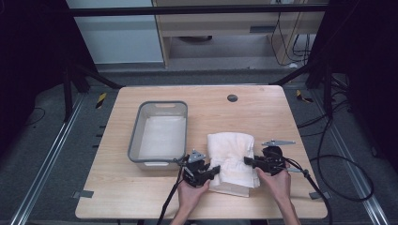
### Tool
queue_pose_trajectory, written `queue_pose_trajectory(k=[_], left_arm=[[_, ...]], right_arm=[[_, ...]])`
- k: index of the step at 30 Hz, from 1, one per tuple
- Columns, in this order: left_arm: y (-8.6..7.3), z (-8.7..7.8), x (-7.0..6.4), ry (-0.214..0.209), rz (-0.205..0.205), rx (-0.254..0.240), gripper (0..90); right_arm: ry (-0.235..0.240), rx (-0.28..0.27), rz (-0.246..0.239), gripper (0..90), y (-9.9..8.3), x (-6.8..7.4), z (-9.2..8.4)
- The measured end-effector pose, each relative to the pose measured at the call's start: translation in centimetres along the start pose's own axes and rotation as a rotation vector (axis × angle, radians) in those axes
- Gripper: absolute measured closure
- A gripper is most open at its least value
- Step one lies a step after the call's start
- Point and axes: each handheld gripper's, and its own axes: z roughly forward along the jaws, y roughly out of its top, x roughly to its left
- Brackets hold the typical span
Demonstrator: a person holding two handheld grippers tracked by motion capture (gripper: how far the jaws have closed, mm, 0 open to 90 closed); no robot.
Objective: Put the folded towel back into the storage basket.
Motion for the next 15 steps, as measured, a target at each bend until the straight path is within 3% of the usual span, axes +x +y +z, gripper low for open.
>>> queue_pose_trajectory(k=[3, 15], left_arm=[[0.4, -0.6, -0.3, -0.024, -0.004, -0.028, 67.6], [2.2, -2.5, -1.5, -0.036, 0.041, -0.084, 67.6]], right_arm=[[0.012, -0.041, -0.011, 69.9, 0.3, 0.4, -1.3], [0.008, -0.123, -0.054, 69.9, 1.4, 1.5, -3.9]])
